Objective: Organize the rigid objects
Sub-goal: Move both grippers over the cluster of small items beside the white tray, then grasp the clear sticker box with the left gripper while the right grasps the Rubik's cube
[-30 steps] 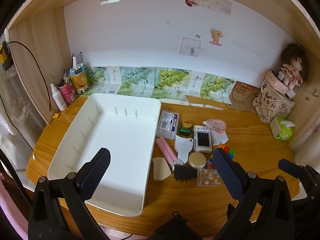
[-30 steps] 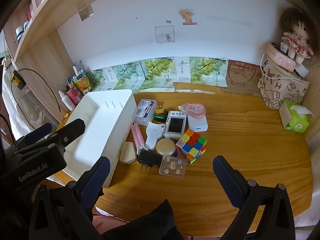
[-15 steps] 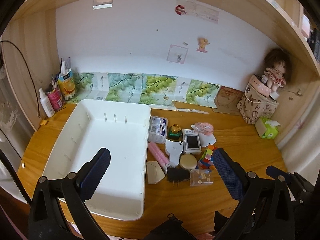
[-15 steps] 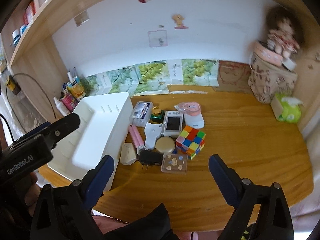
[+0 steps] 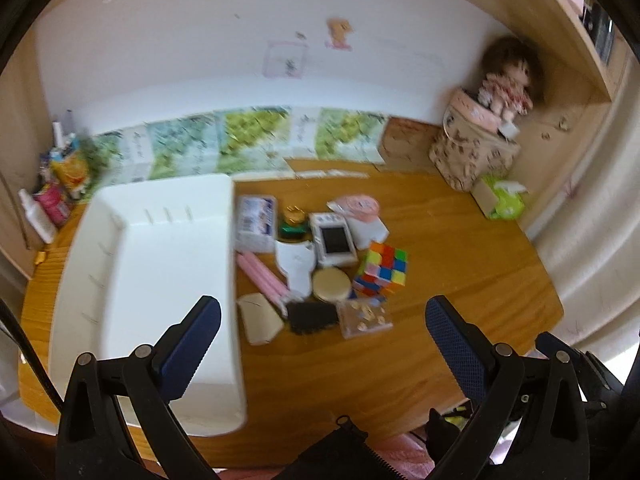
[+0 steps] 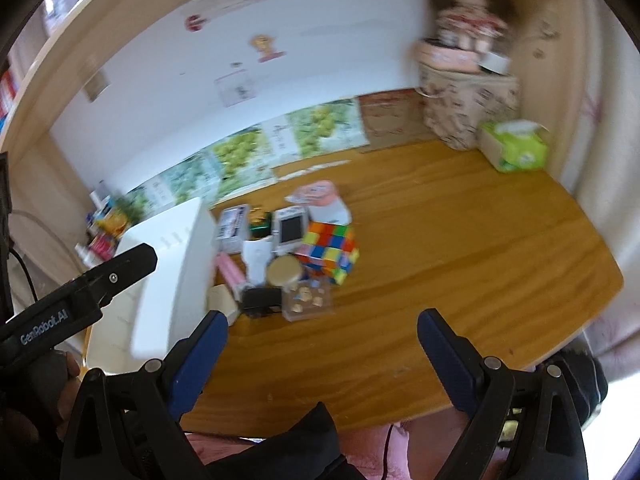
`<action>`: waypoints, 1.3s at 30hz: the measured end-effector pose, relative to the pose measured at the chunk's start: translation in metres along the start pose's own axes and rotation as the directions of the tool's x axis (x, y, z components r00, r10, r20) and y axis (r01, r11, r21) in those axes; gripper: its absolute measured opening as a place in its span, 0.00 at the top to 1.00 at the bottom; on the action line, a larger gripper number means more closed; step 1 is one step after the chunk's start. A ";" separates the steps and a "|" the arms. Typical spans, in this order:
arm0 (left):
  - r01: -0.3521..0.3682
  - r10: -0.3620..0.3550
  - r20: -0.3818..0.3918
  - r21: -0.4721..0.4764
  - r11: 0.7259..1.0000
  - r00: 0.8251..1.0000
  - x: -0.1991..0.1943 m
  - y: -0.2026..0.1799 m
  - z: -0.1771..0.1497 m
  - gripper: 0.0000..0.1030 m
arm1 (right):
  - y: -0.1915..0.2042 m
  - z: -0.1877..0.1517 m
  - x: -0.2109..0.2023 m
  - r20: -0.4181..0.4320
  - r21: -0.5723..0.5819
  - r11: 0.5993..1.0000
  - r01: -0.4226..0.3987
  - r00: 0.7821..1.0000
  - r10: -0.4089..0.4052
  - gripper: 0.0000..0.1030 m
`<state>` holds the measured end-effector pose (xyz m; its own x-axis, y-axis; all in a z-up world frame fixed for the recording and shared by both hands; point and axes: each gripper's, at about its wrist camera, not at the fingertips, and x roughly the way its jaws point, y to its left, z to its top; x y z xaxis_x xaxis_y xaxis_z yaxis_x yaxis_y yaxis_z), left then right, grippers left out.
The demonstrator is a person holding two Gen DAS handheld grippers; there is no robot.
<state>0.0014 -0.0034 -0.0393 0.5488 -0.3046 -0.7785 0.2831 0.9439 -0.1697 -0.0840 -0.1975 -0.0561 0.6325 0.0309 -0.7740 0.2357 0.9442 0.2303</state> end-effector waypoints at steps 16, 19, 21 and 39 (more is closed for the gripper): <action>-0.057 0.044 -0.327 -0.029 0.998 0.944 0.083 -0.043 -0.003 0.01 | -0.070 0.028 0.038 -0.153 0.080 0.997 0.011 0.988 0.001 0.09; -0.095 0.059 -0.377 -0.077 0.993 0.924 0.100 -0.045 -0.003 0.01 | -0.078 0.043 0.055 -0.203 0.048 0.999 -0.016 0.979 0.025 0.09; -0.126 0.071 -0.421 -0.104 0.987 0.904 0.111 -0.045 -0.006 0.01 | -0.082 0.051 0.067 -0.236 0.033 0.999 -0.035 0.971 0.042 0.09; -0.251 0.029 -0.499 -0.385 0.888 0.866 0.157 -0.042 -0.027 0.01 | -0.072 0.110 0.156 -0.413 -0.217 0.932 -0.291 0.892 0.182 0.10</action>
<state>0.0544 -0.0869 -0.1705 0.0915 -0.1733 -0.9806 -0.1887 0.9639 -0.1879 0.0788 -0.2968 -0.1281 0.3024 0.3349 -0.8924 -0.1244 0.9421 0.3114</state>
